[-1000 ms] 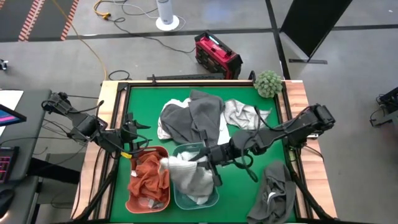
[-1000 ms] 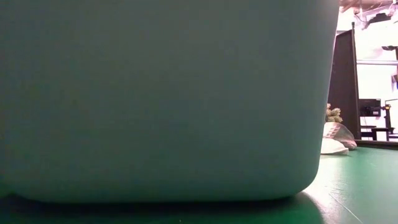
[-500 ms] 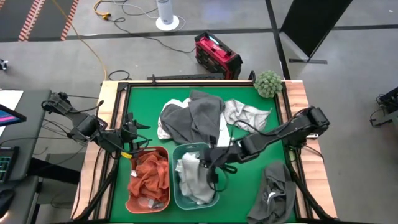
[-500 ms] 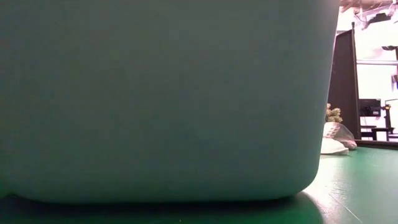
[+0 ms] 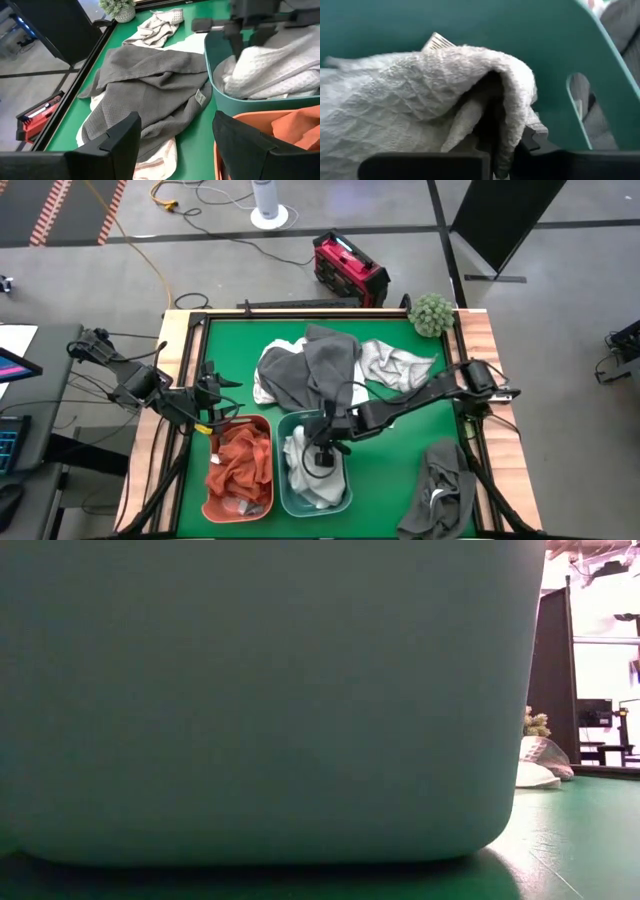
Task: Sort towels by color in basket
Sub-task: Put the left light gray towel into the green bin, then put the light gray towel into the green bin
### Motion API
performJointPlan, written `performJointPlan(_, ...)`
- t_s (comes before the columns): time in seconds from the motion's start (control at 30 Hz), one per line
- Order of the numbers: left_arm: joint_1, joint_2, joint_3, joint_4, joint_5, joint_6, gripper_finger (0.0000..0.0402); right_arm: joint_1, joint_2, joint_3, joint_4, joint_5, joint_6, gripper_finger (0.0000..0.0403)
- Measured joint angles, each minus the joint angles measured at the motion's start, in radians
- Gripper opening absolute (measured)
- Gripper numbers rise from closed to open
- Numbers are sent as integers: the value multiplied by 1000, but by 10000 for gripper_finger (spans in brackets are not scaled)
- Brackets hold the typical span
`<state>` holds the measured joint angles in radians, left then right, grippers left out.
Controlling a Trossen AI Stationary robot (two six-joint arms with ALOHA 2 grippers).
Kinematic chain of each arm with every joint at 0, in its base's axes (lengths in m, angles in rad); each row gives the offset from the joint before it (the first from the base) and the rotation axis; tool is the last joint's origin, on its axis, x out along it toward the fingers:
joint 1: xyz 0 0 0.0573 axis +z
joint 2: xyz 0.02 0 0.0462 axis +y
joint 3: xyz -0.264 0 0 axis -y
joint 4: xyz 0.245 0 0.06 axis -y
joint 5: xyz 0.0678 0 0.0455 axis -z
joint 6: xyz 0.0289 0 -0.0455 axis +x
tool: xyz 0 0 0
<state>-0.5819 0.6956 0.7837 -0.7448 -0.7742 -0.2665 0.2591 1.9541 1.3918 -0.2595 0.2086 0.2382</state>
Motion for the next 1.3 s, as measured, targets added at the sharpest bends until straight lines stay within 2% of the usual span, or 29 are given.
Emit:
performJointPlan(0.17,0,0,0,0,0,0,235,-11,-24,0,-54,-5,-11,98)
performJointPlan(0.43,0,0,0,0,0,-7,235,12,-143,0,-88,-5,-45,227)
performJointPlan(0.57,0,0,0,0,0,-7,235,20,-248,0,-167,4,-28,270)
performJointPlan(0.8,0,0,0,0,0,-7,235,23,-401,0,-433,151,55,278)
performJointPlan(0.97,0,0,0,-2,0,-11,235,7,-430,-5,-706,283,210,278)
performJointPlan(1.1,0,0,0,-2,0,-11,235,-25,-425,-59,-836,290,326,279)
performJointPlan(1.3,0,0,0,-3,0,-18,235,-96,-415,-195,-900,289,383,275)
